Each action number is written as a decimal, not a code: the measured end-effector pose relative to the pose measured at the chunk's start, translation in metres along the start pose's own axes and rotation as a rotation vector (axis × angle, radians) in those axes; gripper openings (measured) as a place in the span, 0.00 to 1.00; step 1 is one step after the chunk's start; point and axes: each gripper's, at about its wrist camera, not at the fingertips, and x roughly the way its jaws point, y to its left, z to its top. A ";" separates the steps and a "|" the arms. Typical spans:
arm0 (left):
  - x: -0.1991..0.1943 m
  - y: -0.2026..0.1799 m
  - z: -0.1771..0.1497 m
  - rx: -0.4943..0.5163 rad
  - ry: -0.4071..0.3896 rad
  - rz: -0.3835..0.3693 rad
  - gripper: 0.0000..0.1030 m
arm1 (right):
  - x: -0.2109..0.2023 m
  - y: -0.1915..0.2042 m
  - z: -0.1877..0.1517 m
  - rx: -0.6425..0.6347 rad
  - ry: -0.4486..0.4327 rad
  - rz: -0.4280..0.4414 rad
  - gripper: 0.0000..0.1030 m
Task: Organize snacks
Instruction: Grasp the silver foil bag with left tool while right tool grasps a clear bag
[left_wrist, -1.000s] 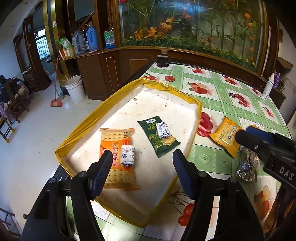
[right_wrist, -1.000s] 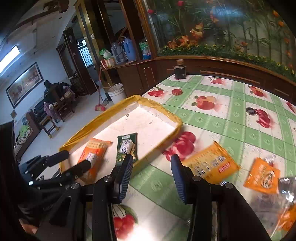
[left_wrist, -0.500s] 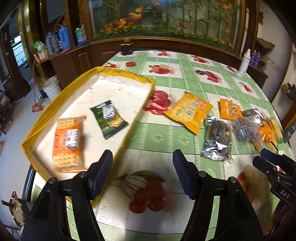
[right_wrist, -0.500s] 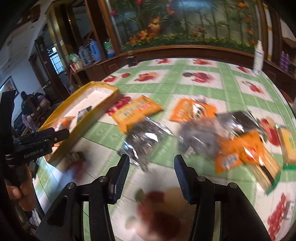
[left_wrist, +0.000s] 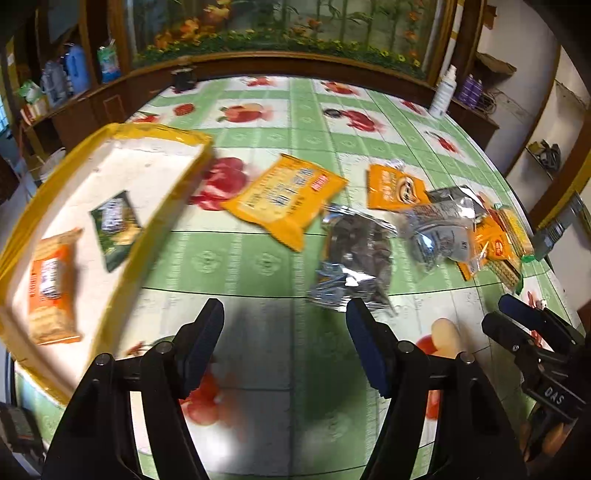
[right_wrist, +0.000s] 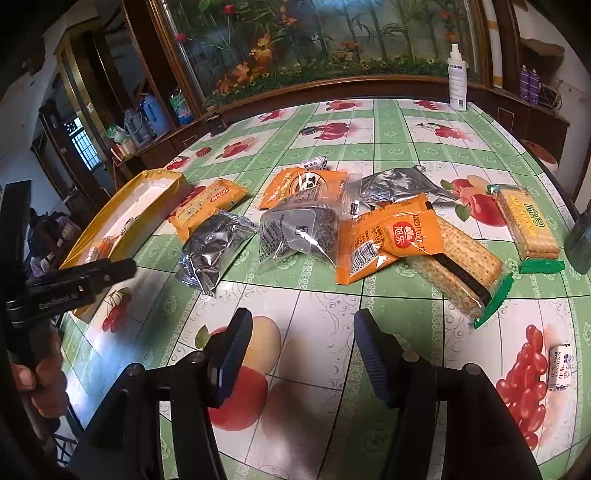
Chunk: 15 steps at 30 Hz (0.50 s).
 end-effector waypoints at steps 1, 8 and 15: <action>0.005 -0.005 0.002 0.003 0.008 -0.010 0.66 | -0.001 -0.001 0.000 0.002 -0.004 0.003 0.59; 0.028 -0.023 0.018 0.002 0.039 -0.045 0.66 | -0.010 -0.012 0.000 0.026 -0.030 0.005 0.65; 0.038 -0.038 0.027 0.017 0.065 -0.113 0.66 | -0.013 -0.026 0.000 0.056 -0.038 0.002 0.69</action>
